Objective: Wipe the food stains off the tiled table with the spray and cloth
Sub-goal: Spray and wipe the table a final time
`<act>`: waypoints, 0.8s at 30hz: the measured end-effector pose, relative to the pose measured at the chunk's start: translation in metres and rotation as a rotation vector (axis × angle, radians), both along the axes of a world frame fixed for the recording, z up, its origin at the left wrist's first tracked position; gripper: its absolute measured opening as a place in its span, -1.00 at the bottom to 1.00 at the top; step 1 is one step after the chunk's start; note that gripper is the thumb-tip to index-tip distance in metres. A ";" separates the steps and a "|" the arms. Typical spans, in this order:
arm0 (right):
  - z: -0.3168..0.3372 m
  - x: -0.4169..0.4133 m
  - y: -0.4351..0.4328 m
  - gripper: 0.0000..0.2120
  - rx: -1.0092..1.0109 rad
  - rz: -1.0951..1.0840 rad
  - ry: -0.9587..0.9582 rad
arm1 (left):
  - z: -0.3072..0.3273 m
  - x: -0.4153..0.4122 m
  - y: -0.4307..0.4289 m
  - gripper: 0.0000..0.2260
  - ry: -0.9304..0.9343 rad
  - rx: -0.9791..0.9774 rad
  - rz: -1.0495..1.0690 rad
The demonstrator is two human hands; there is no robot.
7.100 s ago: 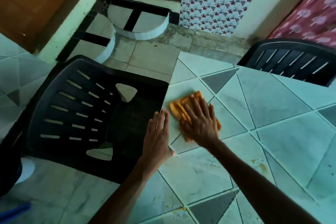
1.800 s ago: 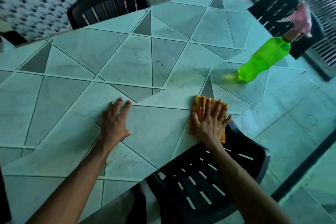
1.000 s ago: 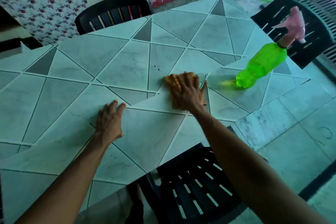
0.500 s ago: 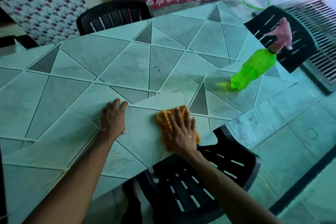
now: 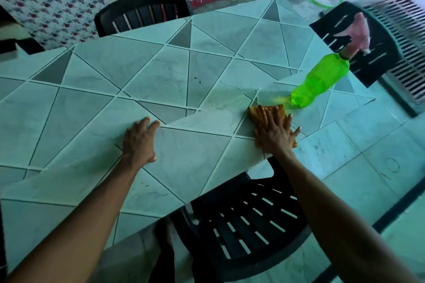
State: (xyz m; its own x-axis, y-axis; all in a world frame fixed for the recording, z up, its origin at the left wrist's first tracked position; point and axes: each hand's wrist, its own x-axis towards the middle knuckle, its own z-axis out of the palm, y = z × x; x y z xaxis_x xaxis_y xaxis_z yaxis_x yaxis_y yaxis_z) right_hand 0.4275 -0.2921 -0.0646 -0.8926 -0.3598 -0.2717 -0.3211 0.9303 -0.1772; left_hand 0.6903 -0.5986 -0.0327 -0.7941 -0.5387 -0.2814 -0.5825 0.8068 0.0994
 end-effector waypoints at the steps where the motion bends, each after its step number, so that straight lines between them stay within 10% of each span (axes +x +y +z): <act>1: 0.000 0.012 0.005 -0.34 -0.012 -0.045 -0.003 | 0.000 0.001 0.000 -0.01 0.000 -0.001 -0.005; 14: -0.001 0.185 -0.085 -0.27 -0.105 0.590 -0.029 | 0.003 0.025 -0.001 -0.11 0.059 0.110 0.015; 24: 0.000 0.125 -0.128 -0.37 -0.059 0.215 -0.058 | -0.006 0.133 -0.029 -0.49 0.220 0.105 0.124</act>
